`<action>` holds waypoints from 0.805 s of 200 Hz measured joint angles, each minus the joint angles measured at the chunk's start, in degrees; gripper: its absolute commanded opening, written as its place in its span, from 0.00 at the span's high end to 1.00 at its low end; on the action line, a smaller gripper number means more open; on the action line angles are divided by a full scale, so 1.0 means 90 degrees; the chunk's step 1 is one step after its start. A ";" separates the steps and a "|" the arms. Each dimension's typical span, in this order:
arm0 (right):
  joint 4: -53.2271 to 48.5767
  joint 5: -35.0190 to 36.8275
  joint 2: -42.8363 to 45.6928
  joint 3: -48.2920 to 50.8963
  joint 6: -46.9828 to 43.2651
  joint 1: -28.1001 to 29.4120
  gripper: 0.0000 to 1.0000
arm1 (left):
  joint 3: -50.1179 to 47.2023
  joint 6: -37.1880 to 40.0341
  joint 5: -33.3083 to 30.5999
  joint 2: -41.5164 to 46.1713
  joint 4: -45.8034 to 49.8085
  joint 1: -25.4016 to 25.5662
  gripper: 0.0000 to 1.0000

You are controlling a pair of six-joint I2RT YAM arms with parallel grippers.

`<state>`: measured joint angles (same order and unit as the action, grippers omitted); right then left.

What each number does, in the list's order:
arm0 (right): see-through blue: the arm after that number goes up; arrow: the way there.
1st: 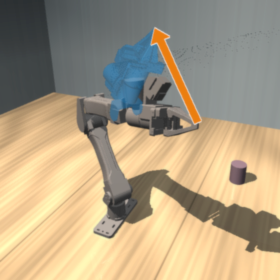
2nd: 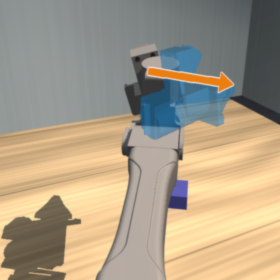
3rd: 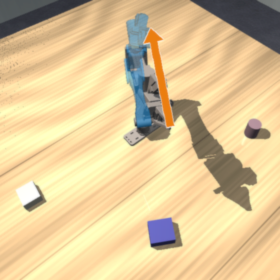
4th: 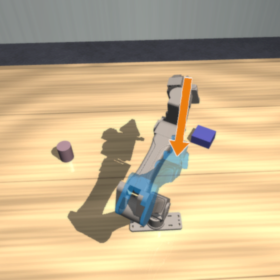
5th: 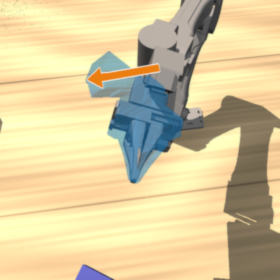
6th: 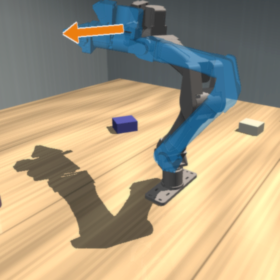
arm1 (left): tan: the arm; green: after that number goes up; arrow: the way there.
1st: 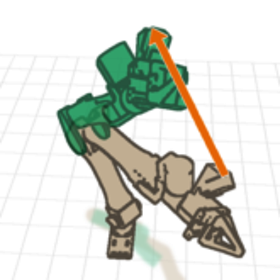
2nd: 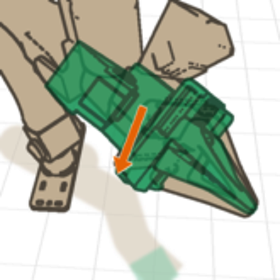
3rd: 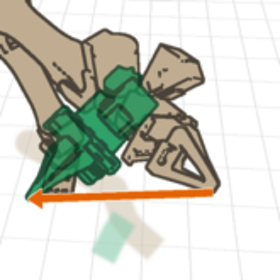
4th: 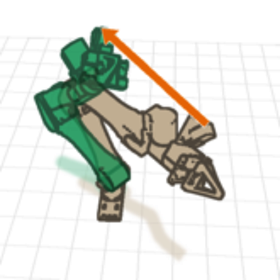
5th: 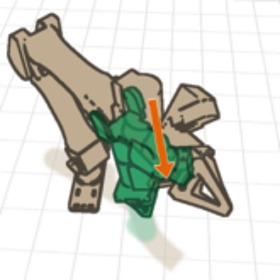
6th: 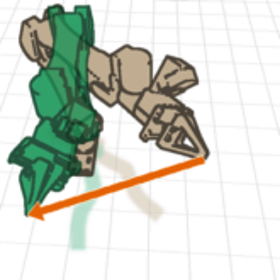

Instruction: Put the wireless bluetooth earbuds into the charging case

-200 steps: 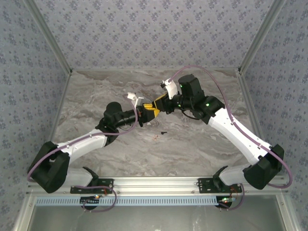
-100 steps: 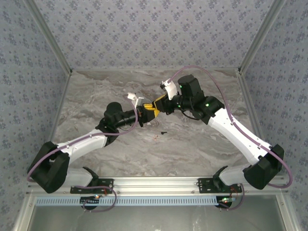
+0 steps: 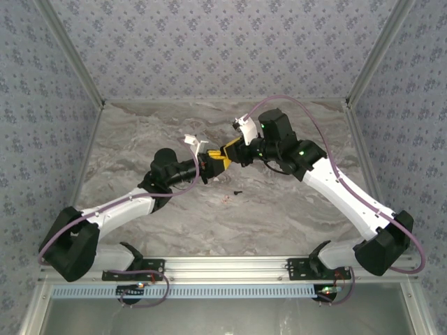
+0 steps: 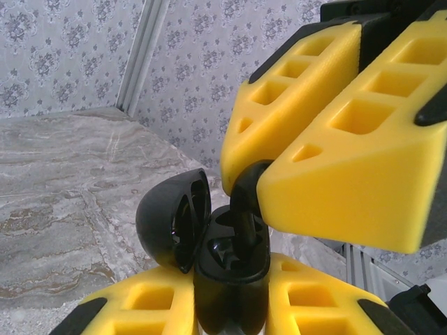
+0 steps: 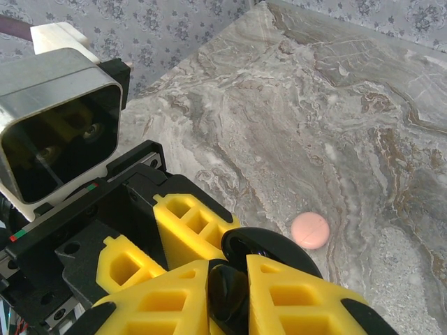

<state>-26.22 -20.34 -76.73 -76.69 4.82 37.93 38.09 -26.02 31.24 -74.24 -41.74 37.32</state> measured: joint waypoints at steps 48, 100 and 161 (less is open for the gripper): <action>-0.0066 -0.0005 0.0000 0.0000 0.0000 0.0012 0.78 | 0.0000 0.0000 0.0000 0.0000 0.0002 -0.0002 0.79; -0.0163 -0.0010 0.0000 0.0000 0.0000 0.0029 0.76 | 0.0000 0.0002 -0.0002 0.0000 0.0002 -0.0002 0.79; -0.0255 -0.0027 0.0000 0.0000 0.0002 0.0041 0.74 | 0.0000 0.0005 -0.0022 0.0000 -0.0002 -0.0007 0.79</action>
<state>-28.51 -20.58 -76.73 -76.69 4.84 38.30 38.09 -25.98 31.05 -74.24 -41.76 37.26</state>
